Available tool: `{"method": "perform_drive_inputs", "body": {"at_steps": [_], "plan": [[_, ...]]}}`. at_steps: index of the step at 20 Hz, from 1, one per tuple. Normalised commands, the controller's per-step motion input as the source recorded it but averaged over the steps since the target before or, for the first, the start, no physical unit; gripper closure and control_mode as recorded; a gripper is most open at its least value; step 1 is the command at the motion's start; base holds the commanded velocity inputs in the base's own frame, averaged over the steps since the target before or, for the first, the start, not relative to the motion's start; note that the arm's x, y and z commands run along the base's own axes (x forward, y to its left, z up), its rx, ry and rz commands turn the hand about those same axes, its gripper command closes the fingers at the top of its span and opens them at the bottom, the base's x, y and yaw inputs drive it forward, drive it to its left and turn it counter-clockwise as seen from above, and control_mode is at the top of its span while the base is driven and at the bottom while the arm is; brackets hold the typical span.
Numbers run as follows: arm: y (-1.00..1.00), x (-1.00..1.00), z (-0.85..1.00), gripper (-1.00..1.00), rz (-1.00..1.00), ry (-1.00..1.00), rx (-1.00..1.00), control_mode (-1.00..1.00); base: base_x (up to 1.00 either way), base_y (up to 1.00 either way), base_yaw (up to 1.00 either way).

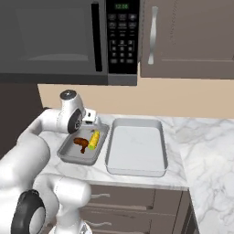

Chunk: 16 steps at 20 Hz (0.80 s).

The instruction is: Place one corn and one chicken drumstick in each tupperware on the nearby counter, to pack two identical lunches.

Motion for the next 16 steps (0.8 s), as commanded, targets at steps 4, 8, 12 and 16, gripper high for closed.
{"method": "perform_drive_inputs", "body": {"at_steps": [4, 8, 12, 16], "plan": [[-0.02, -0.96, -0.33, -1.0, 0.0, -0.3, 0.0, -1.0, 0.0, 0.0, 0.0], [-0.11, -0.88, -0.41, -1.0, 0.0, -0.5, 0.02, -1.0, 0.0, 0.0, 0.0], [-0.28, -1.0, 0.3, -1.0, 0.0, -0.24, 0.1, -1.0, 0.0, 0.0, 0.0], [-0.21, -1.0, 0.55, -1.0, 0.0, -0.15, 0.06, -1.0, 0.0, 0.0, 0.0]]}}
